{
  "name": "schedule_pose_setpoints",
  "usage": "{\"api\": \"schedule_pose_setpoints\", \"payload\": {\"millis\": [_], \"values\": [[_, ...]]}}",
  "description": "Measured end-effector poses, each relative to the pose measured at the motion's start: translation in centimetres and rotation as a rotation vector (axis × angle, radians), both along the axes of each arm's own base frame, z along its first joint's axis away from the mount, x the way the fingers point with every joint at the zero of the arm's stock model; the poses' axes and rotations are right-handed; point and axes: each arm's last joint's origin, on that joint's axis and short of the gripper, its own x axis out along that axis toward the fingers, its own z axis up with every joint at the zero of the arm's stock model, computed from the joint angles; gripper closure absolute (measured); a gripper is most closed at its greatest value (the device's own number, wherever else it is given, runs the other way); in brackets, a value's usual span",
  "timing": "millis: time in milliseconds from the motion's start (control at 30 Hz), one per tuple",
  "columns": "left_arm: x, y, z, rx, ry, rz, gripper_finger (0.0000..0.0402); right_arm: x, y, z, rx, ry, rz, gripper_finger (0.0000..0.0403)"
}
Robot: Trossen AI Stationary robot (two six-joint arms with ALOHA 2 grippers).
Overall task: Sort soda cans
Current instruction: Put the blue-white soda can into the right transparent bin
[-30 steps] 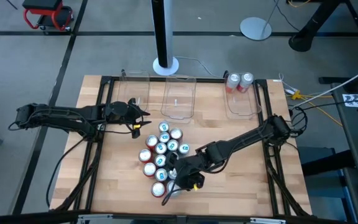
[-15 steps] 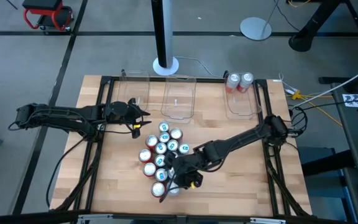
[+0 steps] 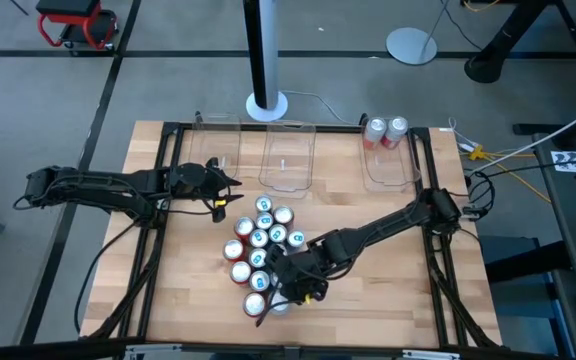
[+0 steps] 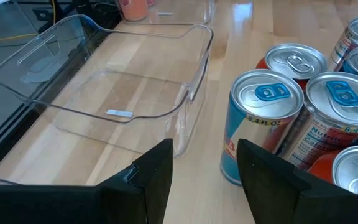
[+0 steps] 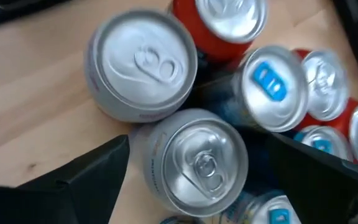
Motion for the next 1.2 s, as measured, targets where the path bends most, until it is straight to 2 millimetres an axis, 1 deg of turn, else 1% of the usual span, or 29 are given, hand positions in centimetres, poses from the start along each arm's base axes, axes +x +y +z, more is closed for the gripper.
{"api": "schedule_pose_setpoints", "payload": {"millis": [200, 367, 567, 867, 1067, 1200], "values": [[0.0, 0.0, 0.0, -0.002, 0.0, 0.001, 0.0233, 0.2, -0.6, -0.7, -0.014, 0.036, -0.019, 0.0026], [0.0, 0.0, 0.0, -0.002, -0.001, 0.001, 0.0233, 0.4, -0.5, -1.0, -0.012, 0.034, -0.017, 0.0026], [0.0, 0.0, 0.0, -0.002, -0.001, 0.001, 0.0233, 0.7, -0.3, -2.1, -0.008, 0.062, -0.012, 0.0026], [0.0, 0.0, 0.0, -0.001, -0.003, 0.001, 0.0233, 0.7, -0.3, -2.2, -0.021, 0.058, 0.003, 0.0026], [0.0, 0.0, 0.0, -0.002, -0.003, 0.001, 0.0233, 1.2, -0.1, -2.2, -0.007, 0.02, 0.002, 0.0026], [0.0, 0.0, 0.0, -0.002, -0.003, 0.001, 0.0233, 1.2, -0.1, -2.8, -0.015, 0.039, 0.004, 0.0027]]}}
